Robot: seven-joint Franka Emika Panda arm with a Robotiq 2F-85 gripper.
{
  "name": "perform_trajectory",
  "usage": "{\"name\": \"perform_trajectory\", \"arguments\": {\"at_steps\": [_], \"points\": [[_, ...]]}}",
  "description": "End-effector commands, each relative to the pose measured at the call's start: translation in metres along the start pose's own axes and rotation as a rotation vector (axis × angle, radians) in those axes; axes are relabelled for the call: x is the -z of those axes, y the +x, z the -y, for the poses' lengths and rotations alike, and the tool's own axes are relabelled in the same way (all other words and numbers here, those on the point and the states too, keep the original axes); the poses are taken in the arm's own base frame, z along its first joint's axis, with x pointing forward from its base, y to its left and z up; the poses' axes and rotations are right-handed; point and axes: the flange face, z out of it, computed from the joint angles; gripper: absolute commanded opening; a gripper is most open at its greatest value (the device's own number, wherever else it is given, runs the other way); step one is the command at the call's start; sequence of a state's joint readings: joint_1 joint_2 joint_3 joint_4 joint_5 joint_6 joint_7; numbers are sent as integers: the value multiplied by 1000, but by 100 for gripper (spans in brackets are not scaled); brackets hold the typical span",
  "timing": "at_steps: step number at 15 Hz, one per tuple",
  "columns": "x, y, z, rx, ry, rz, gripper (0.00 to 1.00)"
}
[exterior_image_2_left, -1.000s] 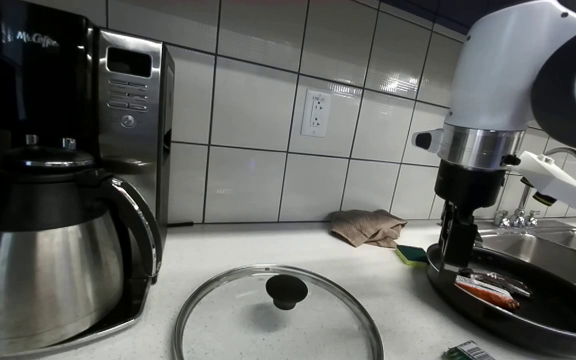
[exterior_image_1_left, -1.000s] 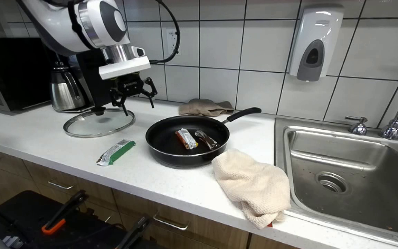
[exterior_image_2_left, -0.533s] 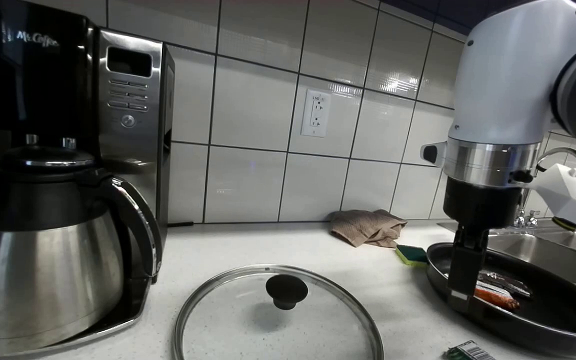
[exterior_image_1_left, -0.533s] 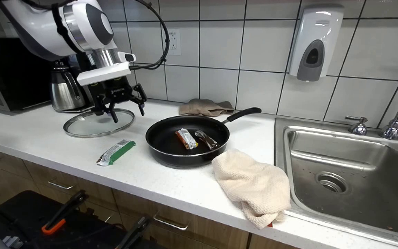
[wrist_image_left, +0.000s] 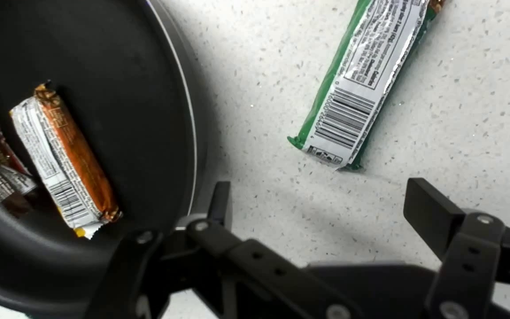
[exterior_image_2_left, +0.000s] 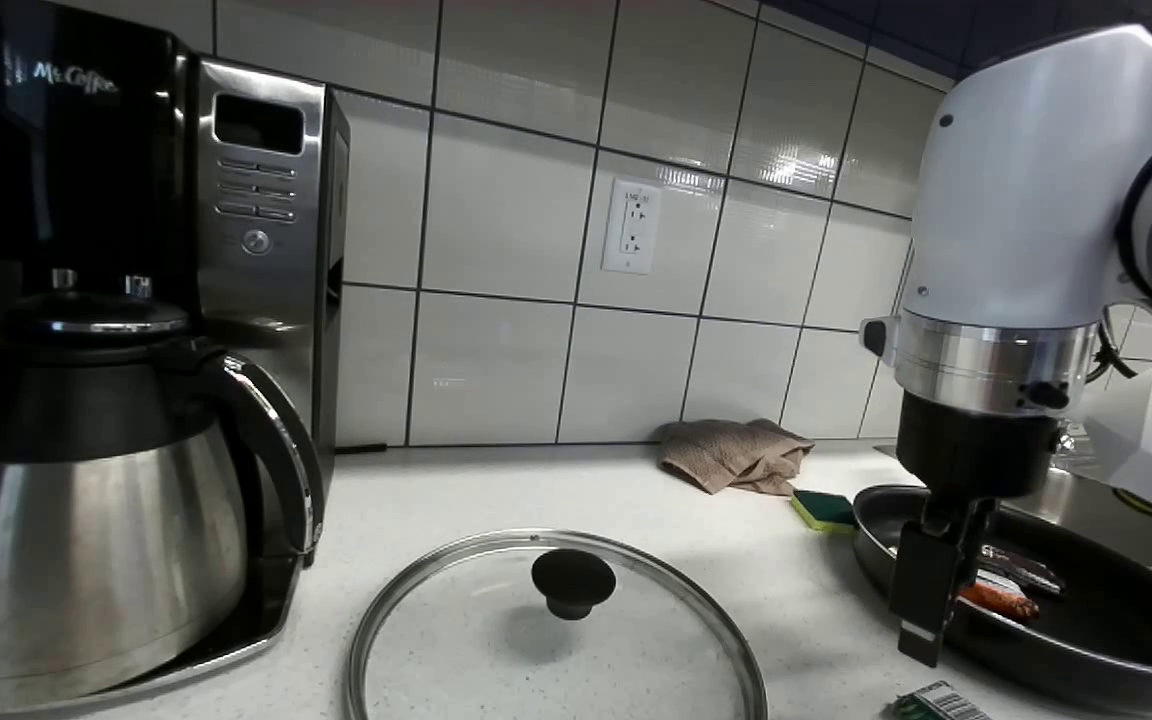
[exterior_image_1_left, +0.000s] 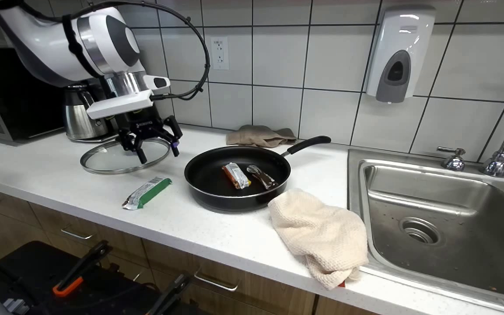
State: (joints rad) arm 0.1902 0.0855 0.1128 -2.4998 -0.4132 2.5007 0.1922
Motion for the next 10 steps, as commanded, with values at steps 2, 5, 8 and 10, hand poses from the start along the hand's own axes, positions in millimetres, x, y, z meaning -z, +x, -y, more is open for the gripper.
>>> {"name": "perform_trajectory", "arguments": {"at_steps": [2, 5, 8, 10], "points": [[-10, 0, 18, -58, -54, 1, 100], [-19, 2, 23, -51, -44, 19, 100], [-20, -2, 21, -42, -37, 31, 100], [-20, -2, 21, -42, -37, 31, 100]]}}
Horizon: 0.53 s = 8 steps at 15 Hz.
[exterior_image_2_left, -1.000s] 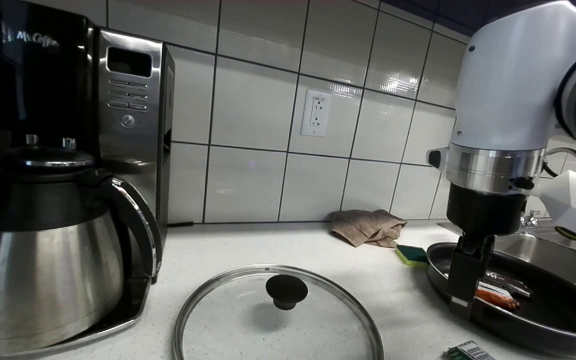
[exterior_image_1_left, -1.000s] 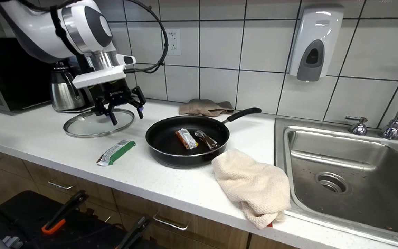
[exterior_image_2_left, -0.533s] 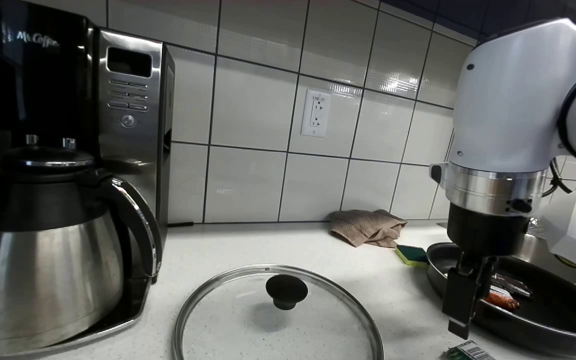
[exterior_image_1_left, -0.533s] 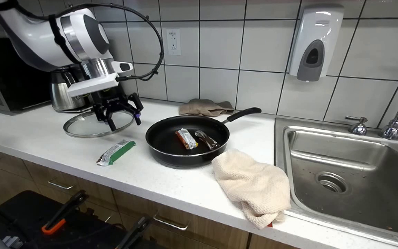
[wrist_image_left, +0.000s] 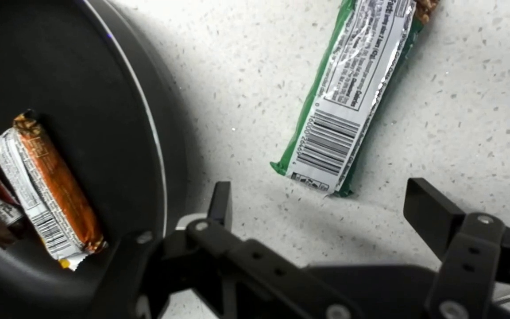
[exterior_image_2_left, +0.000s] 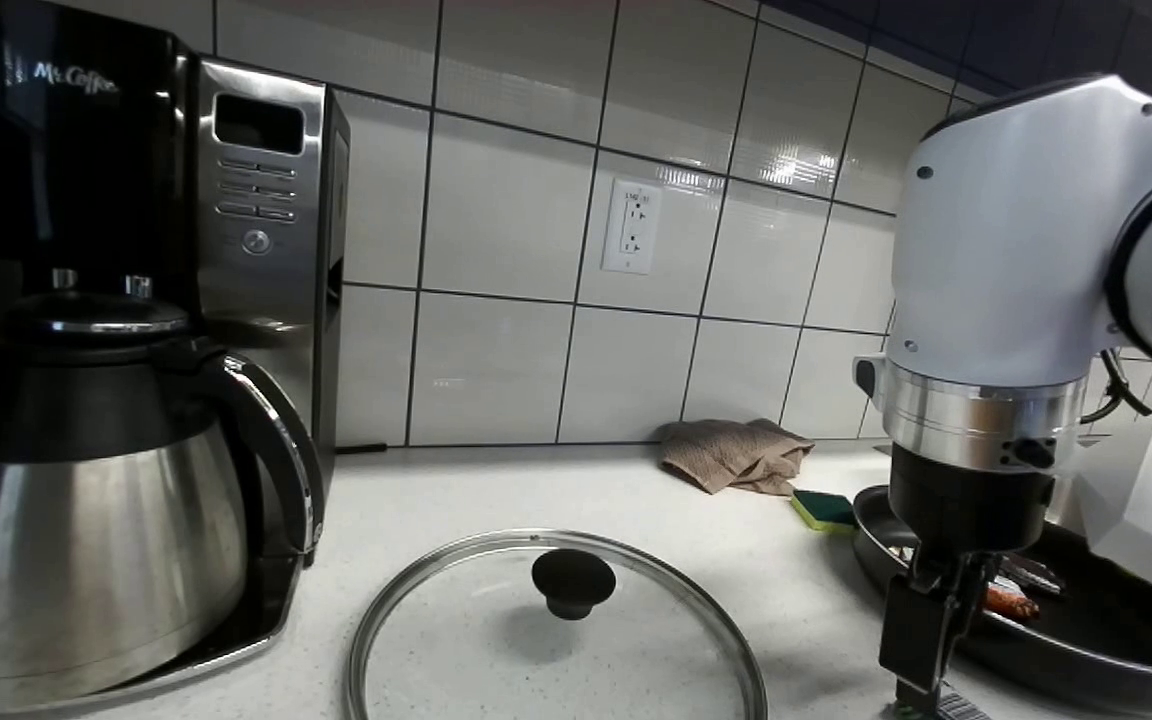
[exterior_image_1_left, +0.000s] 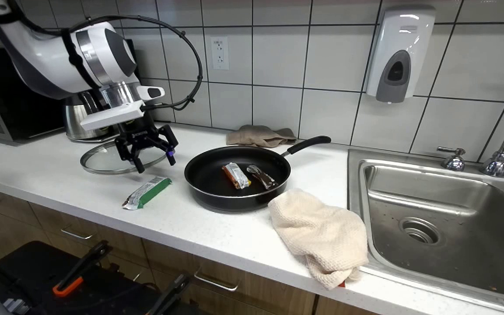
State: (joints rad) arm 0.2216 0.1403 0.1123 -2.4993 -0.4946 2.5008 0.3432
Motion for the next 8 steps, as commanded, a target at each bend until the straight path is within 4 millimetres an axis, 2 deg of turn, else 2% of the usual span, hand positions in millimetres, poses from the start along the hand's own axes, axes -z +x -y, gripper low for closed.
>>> {"name": "perform_trajectory", "arguments": {"at_steps": [1, 8], "points": [[0, 0, 0, 0, 1, 1, 100], [2, -2, 2, 6, -1, -4, 100]]}}
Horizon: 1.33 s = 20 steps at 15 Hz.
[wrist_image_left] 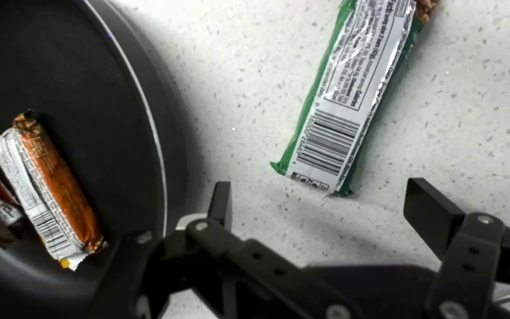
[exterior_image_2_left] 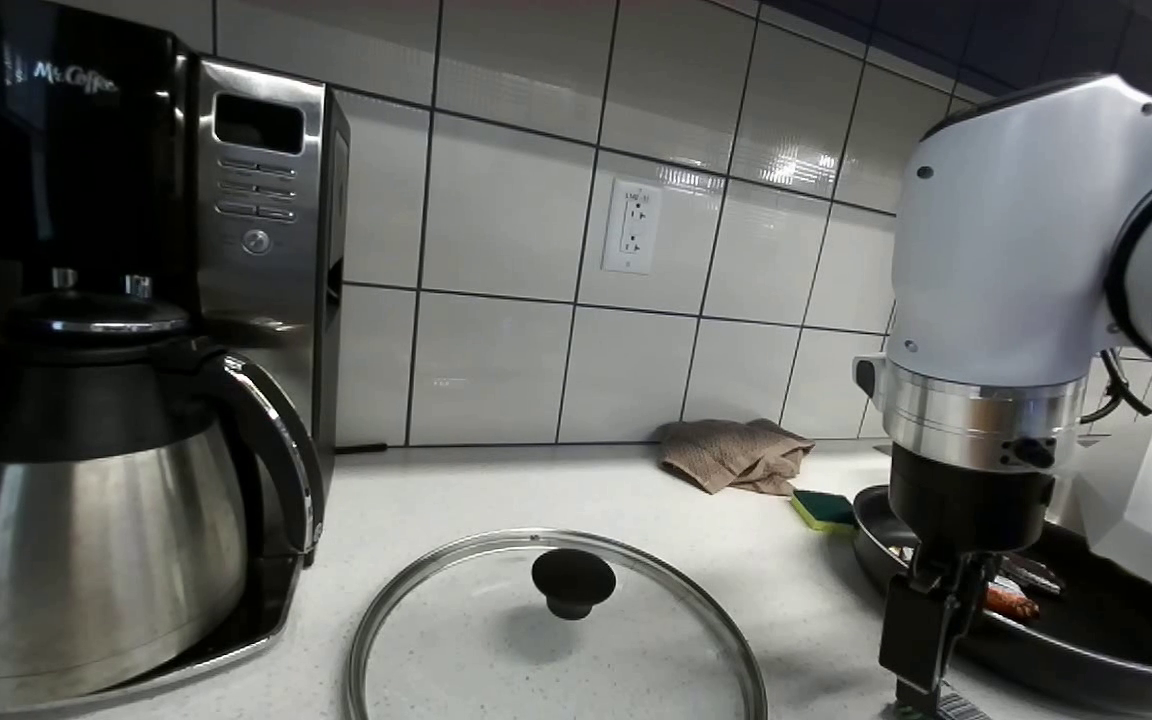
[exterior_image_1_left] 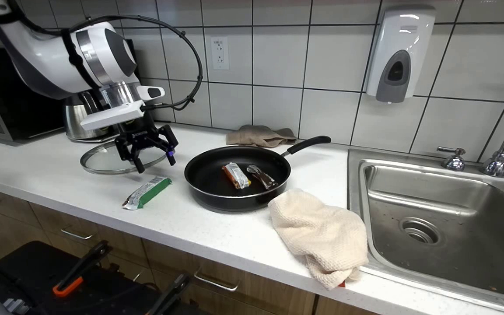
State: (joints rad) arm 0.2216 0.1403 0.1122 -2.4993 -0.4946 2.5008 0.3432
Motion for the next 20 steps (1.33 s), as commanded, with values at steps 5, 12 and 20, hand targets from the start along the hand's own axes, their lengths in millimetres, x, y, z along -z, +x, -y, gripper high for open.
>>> {"name": "perform_trajectory", "arguments": {"at_steps": [5, 12, 20], "points": [[13, -5, 16, -15, 30, -60, 100], [16, -27, 37, -30, 72, -128, 100], [-1, -66, 25, -168, 66, -80, 100]]}}
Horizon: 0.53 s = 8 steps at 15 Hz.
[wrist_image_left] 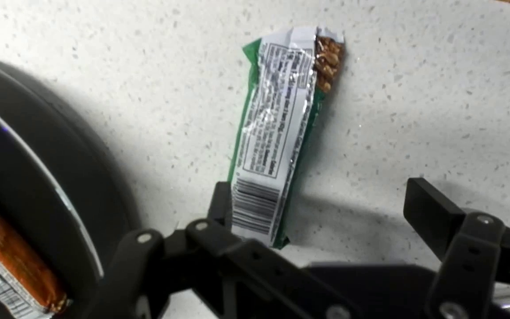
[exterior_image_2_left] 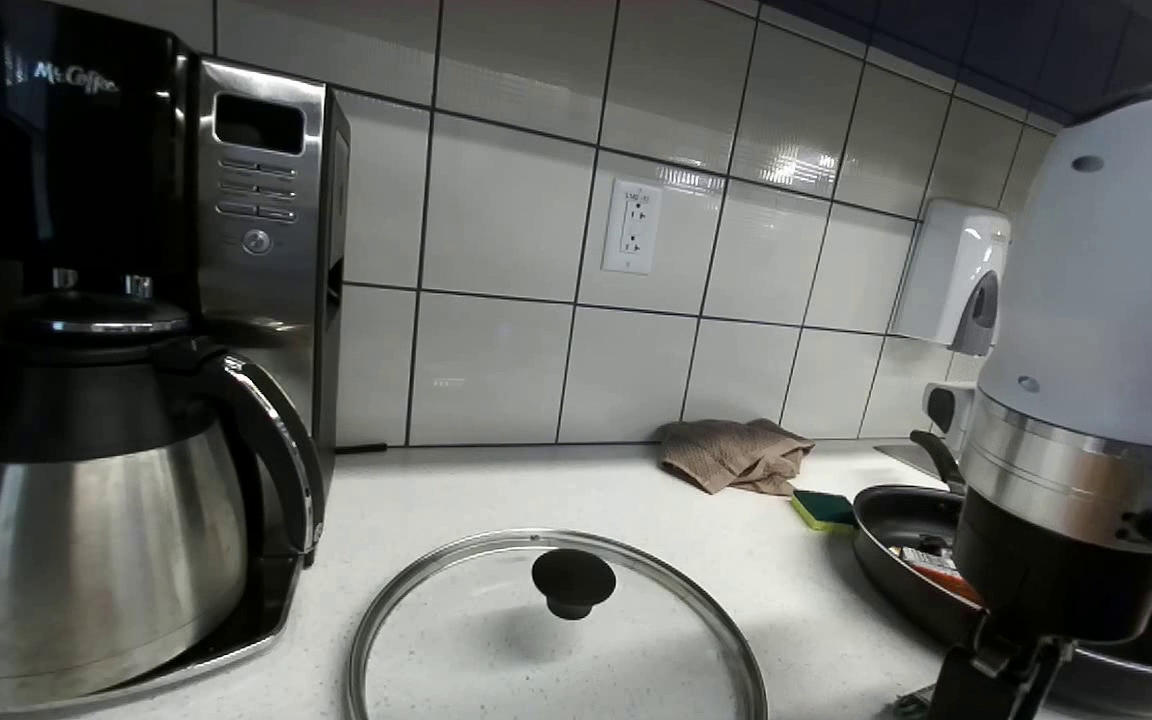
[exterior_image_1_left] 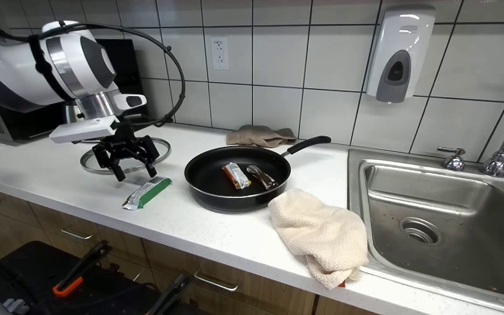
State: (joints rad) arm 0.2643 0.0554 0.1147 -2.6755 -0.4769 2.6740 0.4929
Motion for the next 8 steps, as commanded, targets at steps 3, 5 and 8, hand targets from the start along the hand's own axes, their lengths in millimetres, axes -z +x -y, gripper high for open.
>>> {"name": "perform_trajectory", "arguments": {"at_steps": [3, 5, 8], "points": [[-4, -24, -22, -114, -1, 3, 100], [-9, -24, -29, -141, 6, 6, 100], [-16, -23, -37, -168, 22, -10, 100]]}}
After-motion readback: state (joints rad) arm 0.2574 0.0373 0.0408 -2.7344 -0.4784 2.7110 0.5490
